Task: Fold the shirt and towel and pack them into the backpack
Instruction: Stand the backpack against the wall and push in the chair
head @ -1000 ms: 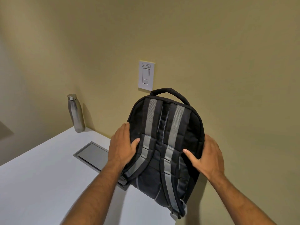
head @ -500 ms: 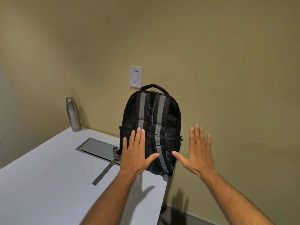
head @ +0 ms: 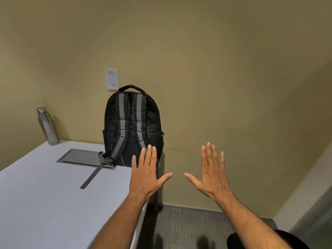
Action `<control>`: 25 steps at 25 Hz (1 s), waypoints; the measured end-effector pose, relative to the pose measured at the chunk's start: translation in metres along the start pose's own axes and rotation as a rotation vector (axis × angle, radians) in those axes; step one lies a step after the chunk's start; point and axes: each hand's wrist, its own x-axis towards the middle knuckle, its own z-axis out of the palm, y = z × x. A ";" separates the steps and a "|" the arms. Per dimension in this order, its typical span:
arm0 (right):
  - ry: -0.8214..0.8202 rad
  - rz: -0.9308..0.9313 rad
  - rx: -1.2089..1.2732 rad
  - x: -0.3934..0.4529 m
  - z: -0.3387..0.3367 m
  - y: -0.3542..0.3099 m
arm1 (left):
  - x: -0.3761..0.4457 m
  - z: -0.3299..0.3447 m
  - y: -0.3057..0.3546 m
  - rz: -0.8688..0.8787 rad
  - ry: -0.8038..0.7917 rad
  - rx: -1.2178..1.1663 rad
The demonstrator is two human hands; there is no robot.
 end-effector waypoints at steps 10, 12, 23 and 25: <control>-0.022 0.181 -0.091 -0.167 -0.072 0.101 | -0.102 -0.026 0.144 0.135 -0.092 -0.087; -0.027 0.222 -0.113 -0.200 -0.090 0.114 | -0.122 -0.033 0.172 0.164 -0.107 -0.115; -0.098 0.450 -0.293 -0.378 -0.183 0.165 | -0.250 -0.067 0.299 0.350 -0.232 -0.328; -0.127 0.477 -0.307 -0.412 -0.201 0.173 | -0.275 -0.070 0.320 0.364 -0.266 -0.385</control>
